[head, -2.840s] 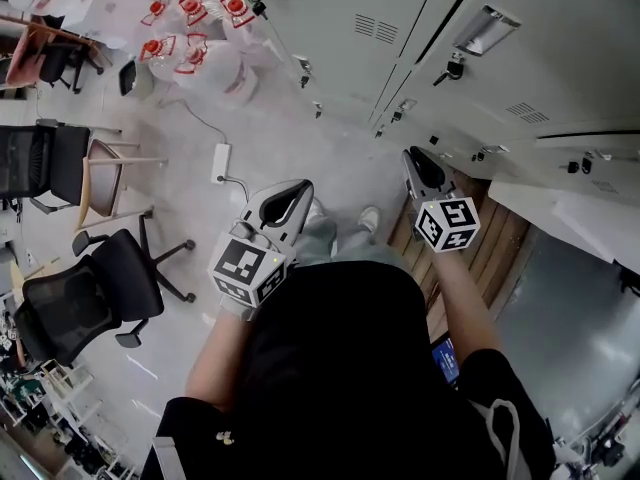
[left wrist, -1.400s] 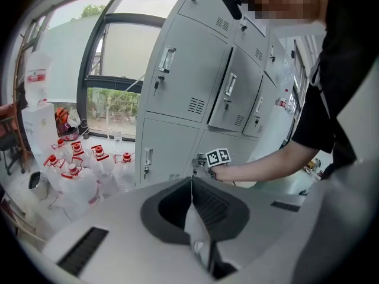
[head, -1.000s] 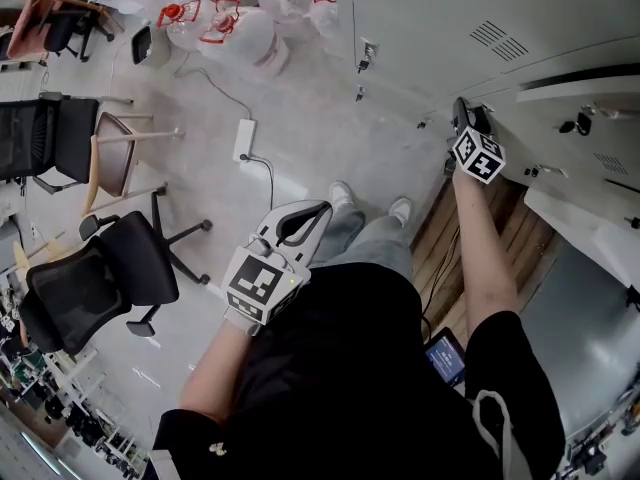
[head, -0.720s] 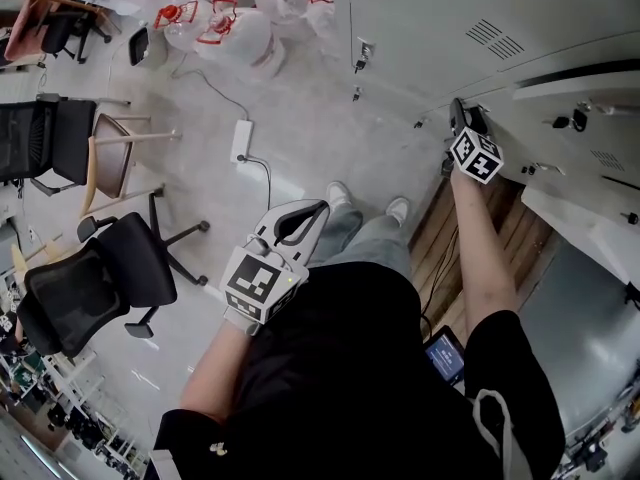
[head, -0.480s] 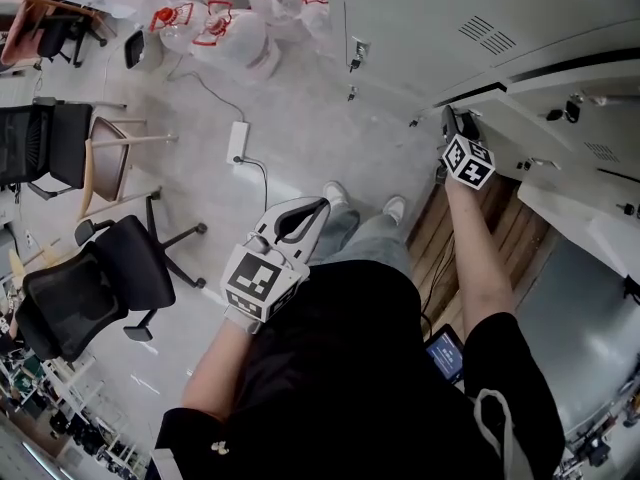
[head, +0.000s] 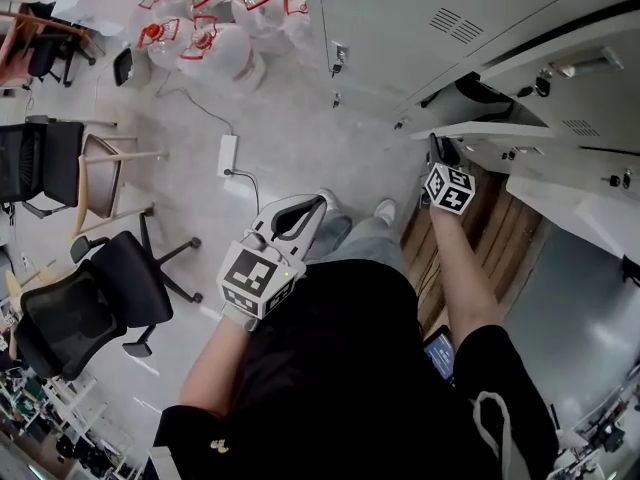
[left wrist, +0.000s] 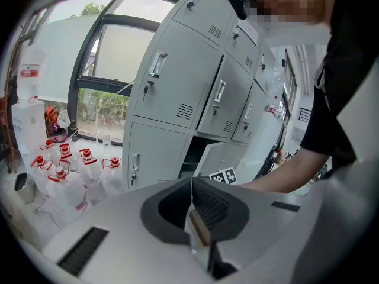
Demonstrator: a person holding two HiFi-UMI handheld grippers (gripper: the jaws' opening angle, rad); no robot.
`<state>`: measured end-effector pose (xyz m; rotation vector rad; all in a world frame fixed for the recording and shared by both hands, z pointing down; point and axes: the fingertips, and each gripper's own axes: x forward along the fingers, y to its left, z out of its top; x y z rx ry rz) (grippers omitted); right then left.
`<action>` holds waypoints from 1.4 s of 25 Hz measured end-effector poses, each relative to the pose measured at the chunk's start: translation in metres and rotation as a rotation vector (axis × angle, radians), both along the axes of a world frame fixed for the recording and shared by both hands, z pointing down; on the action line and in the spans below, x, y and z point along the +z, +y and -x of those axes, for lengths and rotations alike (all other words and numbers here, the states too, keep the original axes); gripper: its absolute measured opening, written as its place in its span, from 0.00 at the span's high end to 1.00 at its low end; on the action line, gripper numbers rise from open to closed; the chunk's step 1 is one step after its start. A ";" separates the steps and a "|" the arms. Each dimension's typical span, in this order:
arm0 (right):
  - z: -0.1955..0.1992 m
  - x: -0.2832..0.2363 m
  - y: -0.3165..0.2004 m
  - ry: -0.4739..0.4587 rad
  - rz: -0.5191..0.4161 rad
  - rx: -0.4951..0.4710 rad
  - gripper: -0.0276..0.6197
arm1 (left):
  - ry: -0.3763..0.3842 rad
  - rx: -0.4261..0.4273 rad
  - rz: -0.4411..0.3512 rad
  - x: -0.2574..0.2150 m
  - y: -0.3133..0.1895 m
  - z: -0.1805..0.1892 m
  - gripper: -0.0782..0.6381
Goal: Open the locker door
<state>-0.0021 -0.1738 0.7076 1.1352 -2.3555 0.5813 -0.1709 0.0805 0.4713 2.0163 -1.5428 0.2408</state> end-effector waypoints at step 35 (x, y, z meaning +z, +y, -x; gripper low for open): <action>-0.193 0.004 0.109 -0.010 0.055 0.123 0.84 | 0.020 0.438 0.010 -0.006 -0.070 -0.168 0.86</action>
